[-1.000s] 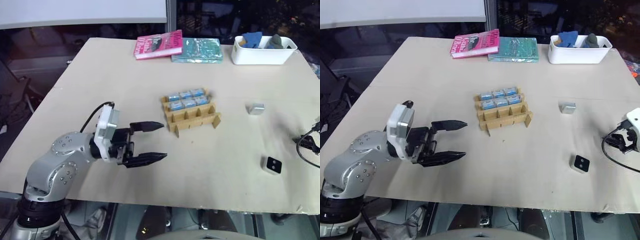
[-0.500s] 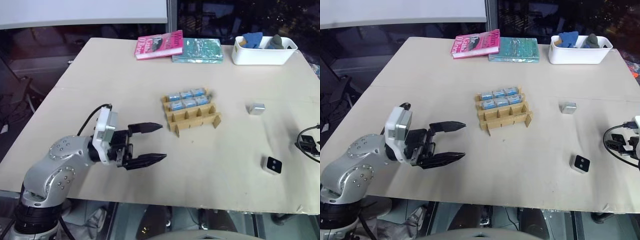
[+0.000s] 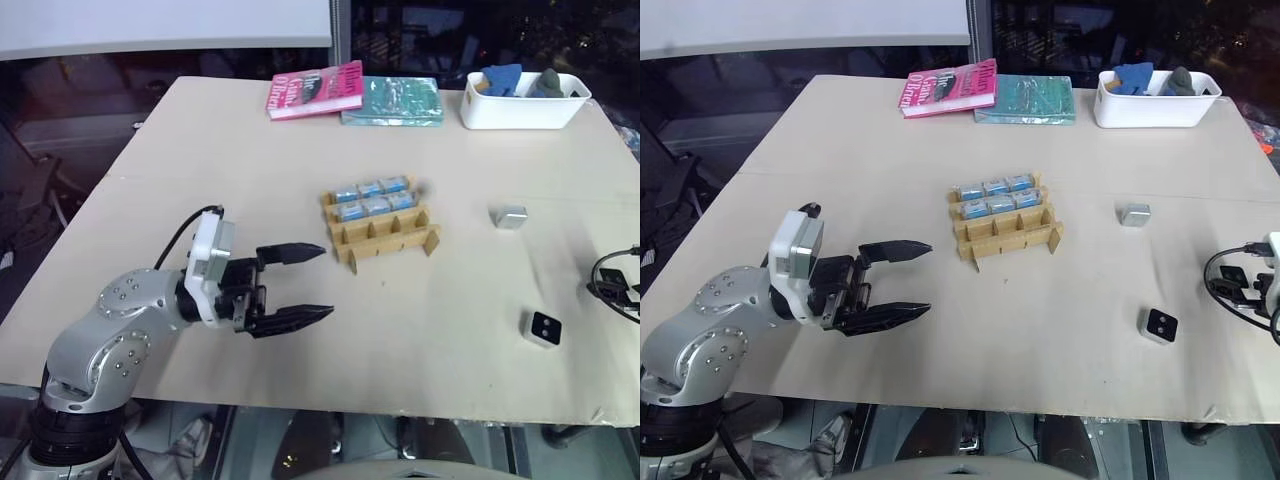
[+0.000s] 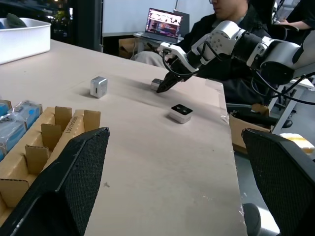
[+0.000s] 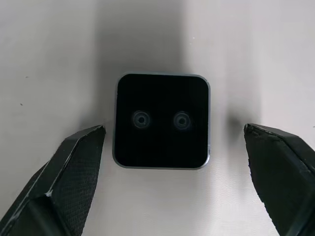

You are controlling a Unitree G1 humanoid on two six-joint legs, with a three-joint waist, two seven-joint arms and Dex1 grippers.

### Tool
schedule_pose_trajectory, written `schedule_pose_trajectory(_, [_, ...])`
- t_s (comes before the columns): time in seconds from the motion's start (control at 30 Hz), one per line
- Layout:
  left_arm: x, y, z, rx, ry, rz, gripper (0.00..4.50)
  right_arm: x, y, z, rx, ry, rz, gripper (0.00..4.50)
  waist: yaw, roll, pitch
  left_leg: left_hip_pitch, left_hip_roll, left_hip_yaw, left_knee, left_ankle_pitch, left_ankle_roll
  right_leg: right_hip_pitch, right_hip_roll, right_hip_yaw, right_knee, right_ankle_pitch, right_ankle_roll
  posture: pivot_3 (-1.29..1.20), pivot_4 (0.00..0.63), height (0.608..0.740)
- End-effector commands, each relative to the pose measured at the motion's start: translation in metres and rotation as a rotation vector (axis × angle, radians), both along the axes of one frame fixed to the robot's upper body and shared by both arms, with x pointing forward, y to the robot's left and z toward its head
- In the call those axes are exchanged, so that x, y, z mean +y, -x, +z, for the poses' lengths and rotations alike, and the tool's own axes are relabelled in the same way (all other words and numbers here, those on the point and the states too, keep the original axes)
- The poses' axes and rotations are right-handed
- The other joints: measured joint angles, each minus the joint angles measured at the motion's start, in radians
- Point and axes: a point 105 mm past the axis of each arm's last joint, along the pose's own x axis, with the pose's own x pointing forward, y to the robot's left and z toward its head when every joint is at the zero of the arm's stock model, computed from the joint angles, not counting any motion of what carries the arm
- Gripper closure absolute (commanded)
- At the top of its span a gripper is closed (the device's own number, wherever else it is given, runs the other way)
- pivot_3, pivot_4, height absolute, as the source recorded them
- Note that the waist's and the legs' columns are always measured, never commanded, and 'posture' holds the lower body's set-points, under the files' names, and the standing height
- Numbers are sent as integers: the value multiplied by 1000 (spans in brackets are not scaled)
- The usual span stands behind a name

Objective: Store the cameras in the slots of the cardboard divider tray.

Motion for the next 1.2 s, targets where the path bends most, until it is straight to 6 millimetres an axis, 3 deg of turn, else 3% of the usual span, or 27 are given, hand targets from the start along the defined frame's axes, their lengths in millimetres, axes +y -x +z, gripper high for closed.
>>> schedule_pose_trajectory(0.03, [-2,2,9,-37,19,-1,0,0,-5,9,-35,12,15,1296,0,0,0,0,0,0,0,0,0,0,0,0,0,0,0,0,150,740])
schedule_pose_trajectory(0.13, [-2,-2,9,-37,22,25,0,0,-5,9,-39,19,28,2561,1,0,0,0,0,0,0,0,0,0,0,0,0,0,0,0,150,740])
schedule_pose_trajectory(0.27, [-1,-21,14,-42,52,172,0,14,-11,27,-139,138,179,2546,9,0,0,0,0,0,0,0,0,0,0,0,0,0,0,0,150,740])
schedule_pose_trajectory(0.43, [-12,-29,37,174,208,150,0,98,-13,72,-429,421,701,2546,5,0,1,-1,0,-1,0,0,0,-1,0,0,1,0,1,0,150,740])
schedule_pose_trajectory(0.57, [-29,-43,38,314,119,157,0,167,-6,89,-615,481,955,2546,1,-1,2,0,1,-2,1,1,-1,-1,0,0,4,0,1,0,150,740])
schedule_pose_trajectory(0.7, [-53,-55,31,425,89,160,0,210,1,96,-741,571,1097,2546,11,-3,2,1,0,-2,2,1,-2,-1,1,-2,5,0,1,0,150,740])
schedule_pose_trajectory(0.9, [-88,-58,24,487,102,140,0,241,10,108,-856,543,1144,2546,10,-6,5,-1,-1,-3,2,2,-3,-1,-1,-2,4,0,1,0,150,740])
schedule_pose_trajectory(1.2, [-113,-72,25,428,157,213,0,263,14,117,-898,406,1070,2546,10,-7,5,1,-1,-3,2,3,-6,0,1,-2,6,0,1,0,150,740])
